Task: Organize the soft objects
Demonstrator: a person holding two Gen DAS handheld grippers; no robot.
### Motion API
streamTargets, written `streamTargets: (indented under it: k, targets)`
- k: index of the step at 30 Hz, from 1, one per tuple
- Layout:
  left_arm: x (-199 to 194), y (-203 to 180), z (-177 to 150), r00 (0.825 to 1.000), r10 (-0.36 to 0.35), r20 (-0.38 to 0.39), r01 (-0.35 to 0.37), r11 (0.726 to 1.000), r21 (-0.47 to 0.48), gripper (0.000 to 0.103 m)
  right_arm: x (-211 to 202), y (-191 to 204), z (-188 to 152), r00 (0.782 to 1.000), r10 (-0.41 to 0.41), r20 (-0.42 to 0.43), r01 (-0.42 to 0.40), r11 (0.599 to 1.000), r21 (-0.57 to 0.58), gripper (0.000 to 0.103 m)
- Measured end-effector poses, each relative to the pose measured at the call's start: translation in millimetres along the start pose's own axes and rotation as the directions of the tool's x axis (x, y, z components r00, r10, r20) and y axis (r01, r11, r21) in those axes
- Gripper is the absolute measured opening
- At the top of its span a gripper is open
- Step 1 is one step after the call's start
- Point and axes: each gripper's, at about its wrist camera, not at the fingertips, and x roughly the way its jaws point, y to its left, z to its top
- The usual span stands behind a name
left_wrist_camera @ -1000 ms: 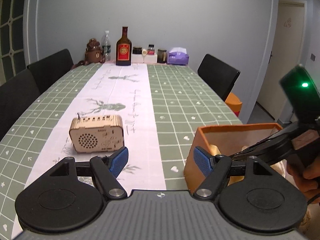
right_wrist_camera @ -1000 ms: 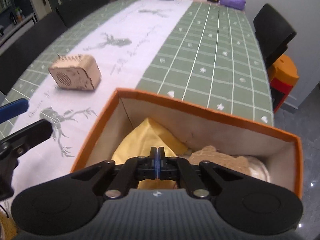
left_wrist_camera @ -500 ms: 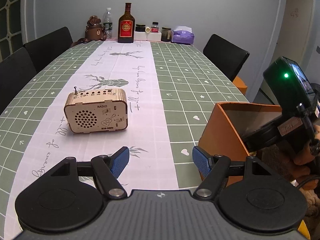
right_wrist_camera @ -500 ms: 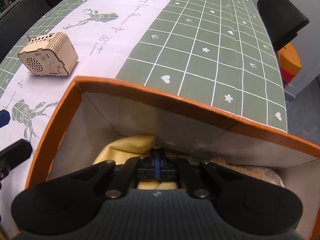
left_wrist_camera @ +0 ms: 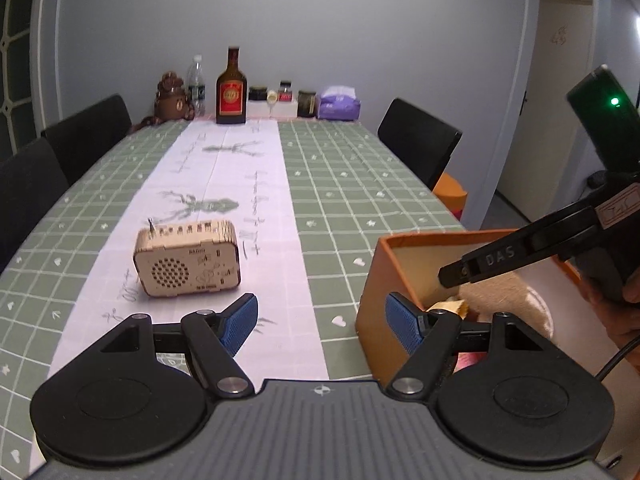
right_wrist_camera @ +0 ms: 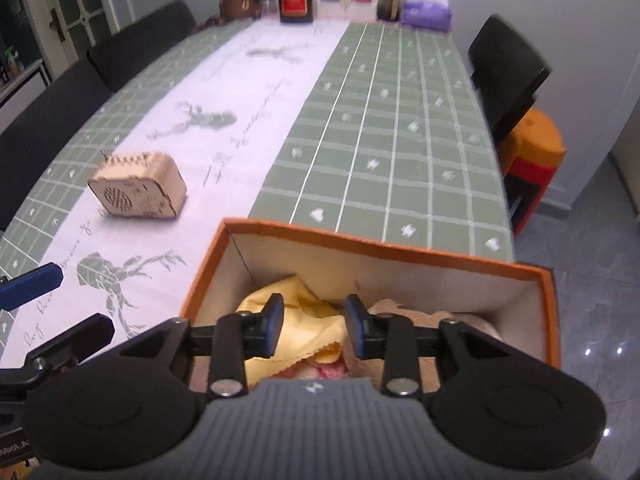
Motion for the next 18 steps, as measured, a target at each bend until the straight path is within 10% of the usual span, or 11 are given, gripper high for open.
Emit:
streamTargets:
  k: [9, 18]
  targets:
    - [-67.0, -7.5, -7.9, 0.992, -0.022, 0.127, 0.015, 0.998, 0.056, 0.092, -112.7, 30.1, -51.5, 0.934, -0.162, 0.317, 0.183, 0.982, -0.038, 0.095]
    - [-114.7, -1.7, -36.7, 0.969, 0.027, 0.245, -0.036, 0.999, 0.032, 0.092, -138.6, 61.3, -139.9, 0.882, -0.191, 0.430, 0.178, 0.982, 0.071, 0.100]
